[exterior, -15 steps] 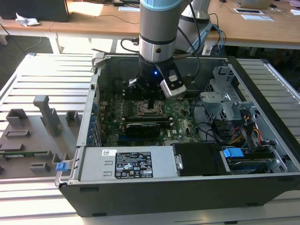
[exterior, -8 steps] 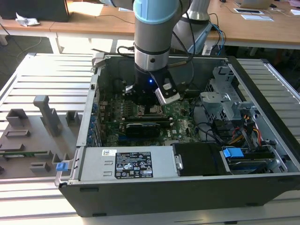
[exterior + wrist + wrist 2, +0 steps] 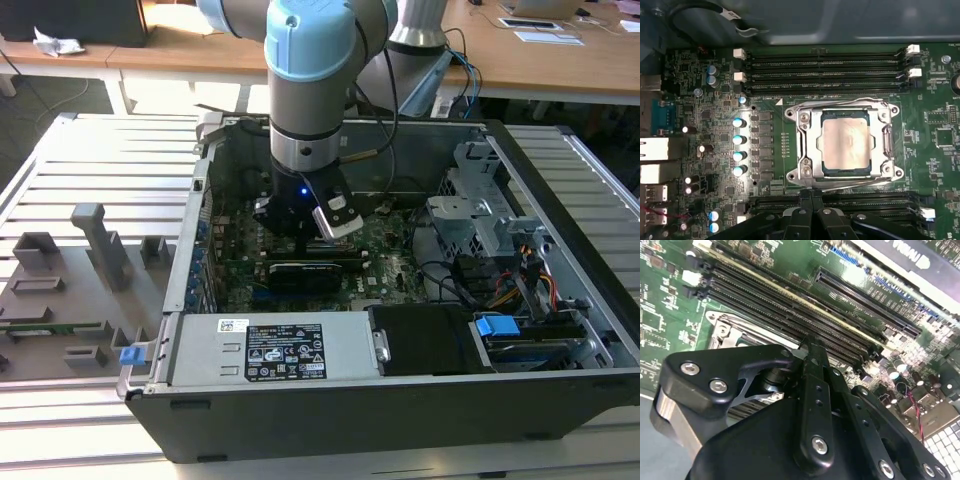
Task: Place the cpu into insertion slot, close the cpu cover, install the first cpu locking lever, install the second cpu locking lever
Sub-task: 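Install the second cpu locking lever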
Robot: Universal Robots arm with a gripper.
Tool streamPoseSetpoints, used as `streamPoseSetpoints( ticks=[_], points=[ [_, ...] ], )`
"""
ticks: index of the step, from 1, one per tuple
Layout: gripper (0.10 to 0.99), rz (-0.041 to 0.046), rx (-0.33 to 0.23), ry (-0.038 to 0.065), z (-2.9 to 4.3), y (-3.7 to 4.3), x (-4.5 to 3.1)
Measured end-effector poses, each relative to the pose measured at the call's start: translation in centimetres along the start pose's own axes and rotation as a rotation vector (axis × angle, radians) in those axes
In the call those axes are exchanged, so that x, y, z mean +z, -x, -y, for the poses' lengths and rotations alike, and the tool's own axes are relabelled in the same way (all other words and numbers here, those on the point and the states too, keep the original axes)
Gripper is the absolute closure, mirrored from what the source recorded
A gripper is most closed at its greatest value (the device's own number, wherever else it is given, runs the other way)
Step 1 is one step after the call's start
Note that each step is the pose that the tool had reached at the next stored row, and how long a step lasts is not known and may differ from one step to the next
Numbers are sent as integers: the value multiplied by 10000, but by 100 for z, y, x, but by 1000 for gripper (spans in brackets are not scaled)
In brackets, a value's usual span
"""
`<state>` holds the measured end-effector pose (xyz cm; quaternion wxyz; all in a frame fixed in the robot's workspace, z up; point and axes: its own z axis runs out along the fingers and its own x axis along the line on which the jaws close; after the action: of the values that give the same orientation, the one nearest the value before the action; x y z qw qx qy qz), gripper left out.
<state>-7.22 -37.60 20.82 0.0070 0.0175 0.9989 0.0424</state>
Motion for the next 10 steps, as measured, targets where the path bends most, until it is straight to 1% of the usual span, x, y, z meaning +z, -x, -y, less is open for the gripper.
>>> streamPoseSetpoints(
  ticks=[3, 4, 6, 7, 10],
  points=[
    [980, -4, -17, -1, -15, -31, 34],
    [980, -8, -53, 47, -12, -79, 42],
    [980, -12, -95, 109, -11, -118, 51],
    [980, -20, -134, 162, -9, -147, 56],
    [980, -21, -201, 290, -9, -181, 70]
  ],
)
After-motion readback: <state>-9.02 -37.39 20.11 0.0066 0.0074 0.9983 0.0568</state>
